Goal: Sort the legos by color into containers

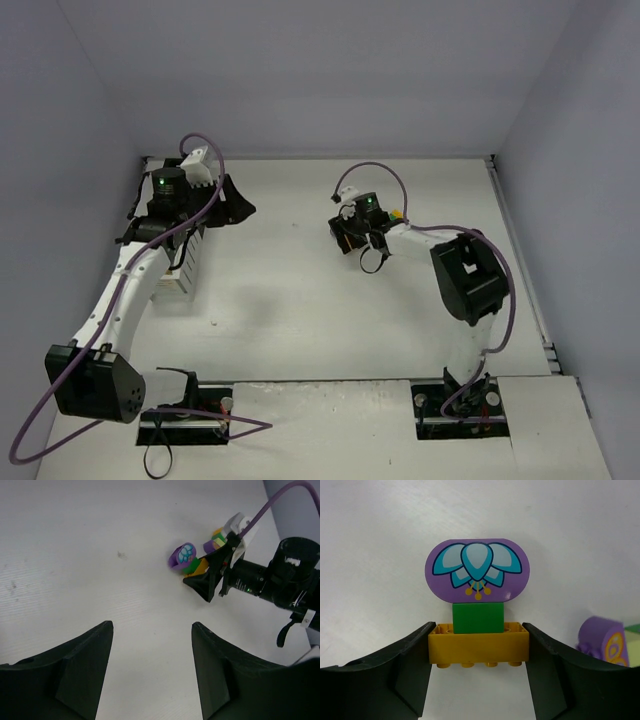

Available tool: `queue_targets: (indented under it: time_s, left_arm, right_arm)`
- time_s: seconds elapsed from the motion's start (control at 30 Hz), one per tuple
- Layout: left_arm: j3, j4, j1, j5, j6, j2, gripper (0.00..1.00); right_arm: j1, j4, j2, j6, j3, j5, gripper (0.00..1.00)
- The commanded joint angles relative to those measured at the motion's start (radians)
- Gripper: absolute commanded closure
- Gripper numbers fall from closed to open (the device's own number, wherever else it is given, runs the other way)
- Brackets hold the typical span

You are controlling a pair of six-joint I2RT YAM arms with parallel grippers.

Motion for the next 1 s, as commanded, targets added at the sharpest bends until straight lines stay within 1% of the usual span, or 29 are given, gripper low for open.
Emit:
queue_targets:
  time_s: [0.0, 0.03, 0.07, 0.1, 0.13, 0.2, 0.3, 0.53, 0.73, 0.97]
  left_arm:
    - [0.017, 0.112, -0.001, 0.144, -0.061, -0.024, 0.42]
    - [0.017, 0.127, -0.001, 0.169, -0.071, -0.021, 0.39]
    - [0.017, 0.132, -0.008, 0.19, -0.088, -0.02, 0.34]
    - [0.016, 0.141, -0.015, 0.225, -0.094, -0.018, 0.32]
    - [0.016, 0.143, -0.024, 0.238, -0.1, -0.017, 0.27]
    - [0.029, 0.126, -0.053, 0.273, -0.105, -0.013, 0.27]
    - [0.039, 0.113, -0.09, 0.281, -0.098, -0.015, 0.22]
    - [0.045, 0.098, -0.128, 0.33, -0.102, 0.011, 0.22]
    - [0.045, 0.089, -0.15, 0.35, -0.093, 0.046, 0.22]
    - [0.046, 0.078, -0.202, 0.371, -0.087, 0.091, 0.22]
  right_arm:
    - [0.082, 0.156, -0.209, -0.034, -0.105, -0.004, 1.0]
    - [0.099, 0.205, -0.273, -0.037, -0.139, -0.008, 1.0]
    - [0.116, 0.231, -0.301, -0.048, -0.173, -0.013, 1.0]
    - [0.154, 0.253, -0.361, -0.053, -0.232, -0.01, 1.0]
    - [0.172, 0.296, -0.39, -0.057, -0.259, -0.007, 1.0]
    - [0.22, 0.337, -0.462, -0.062, -0.32, 0.006, 1.0]
    - [0.269, 0.359, -0.537, -0.073, -0.365, 0.007, 1.0]
    - [0.341, 0.408, -0.668, -0.082, -0.438, 0.016, 0.99]
    - [0.352, 0.429, -0.702, -0.088, -0.461, 0.001, 0.98]
    - [0.354, 0.454, -0.717, -0.083, -0.469, -0.007, 0.97]
